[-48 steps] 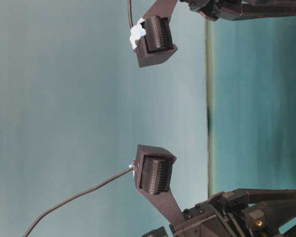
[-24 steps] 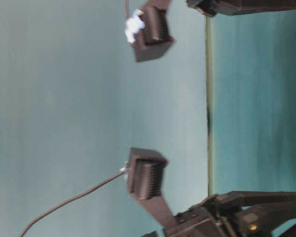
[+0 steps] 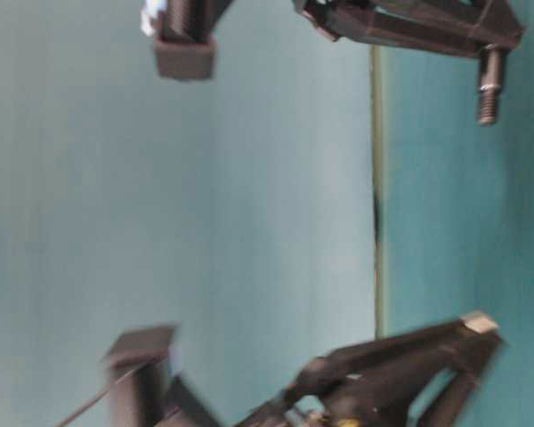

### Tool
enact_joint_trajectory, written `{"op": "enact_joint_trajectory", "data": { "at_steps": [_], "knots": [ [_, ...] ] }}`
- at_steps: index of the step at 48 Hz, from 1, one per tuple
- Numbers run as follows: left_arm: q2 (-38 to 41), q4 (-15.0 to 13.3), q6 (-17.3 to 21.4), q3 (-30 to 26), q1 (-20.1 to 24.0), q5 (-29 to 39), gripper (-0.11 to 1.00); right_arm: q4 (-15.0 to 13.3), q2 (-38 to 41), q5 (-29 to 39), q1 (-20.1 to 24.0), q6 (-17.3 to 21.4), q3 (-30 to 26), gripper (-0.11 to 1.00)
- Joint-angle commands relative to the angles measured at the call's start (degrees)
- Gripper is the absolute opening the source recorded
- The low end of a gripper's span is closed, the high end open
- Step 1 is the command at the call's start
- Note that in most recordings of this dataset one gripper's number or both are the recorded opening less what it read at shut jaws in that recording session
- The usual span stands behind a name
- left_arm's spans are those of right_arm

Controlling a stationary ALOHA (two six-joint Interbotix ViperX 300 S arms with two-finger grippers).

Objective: Insert the washer onto the shaft with both hands.
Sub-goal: 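Close left gripper on the silver washer and lift both parts, then bring the washer and shaft together between the grippers above the table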

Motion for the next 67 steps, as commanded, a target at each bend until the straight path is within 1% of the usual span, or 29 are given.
{"op": "enact_joint_trajectory", "data": {
  "at_steps": [1,5,10,20,32,46,57,67],
  "knots": [
    [-1.8,0.1,-0.5,0.6,0.0,-4.7,0.36,0.6,-1.8,-4.4,0.2,1.0,0.8,0.00],
    [-2.0,0.1,-1.7,1.3,0.0,-6.9,0.36,1.4,-2.4,-7.2,0.2,2.0,1.8,0.00],
    [-2.2,0.1,-2.9,1.8,0.0,-9.4,0.36,1.6,-2.7,-10.4,0.4,3.0,2.5,0.00],
    [-2.3,0.1,-3.4,3.2,0.0,-16.9,0.36,2.1,-2.0,-13.2,0.9,3.4,3.7,0.00],
    [-1.0,0.1,-5.0,3.7,0.0,-18.4,0.36,2.6,0.7,-18.5,1.3,3.5,4.2,0.00],
    [3.5,0.1,-6.0,2.1,0.1,-24.1,0.36,4.0,5.3,-24.7,1.6,3.5,3.9,0.00],
    [4.7,0.1,-6.6,1.7,0.2,-26.7,0.36,4.9,6.9,-27.9,1.7,3.5,3.4,0.00],
    [4.7,0.1,-6.7,1.5,0.2,-27.0,0.36,5.2,7.5,-29.6,1.7,3.5,2.6,0.00]
  ]
}}
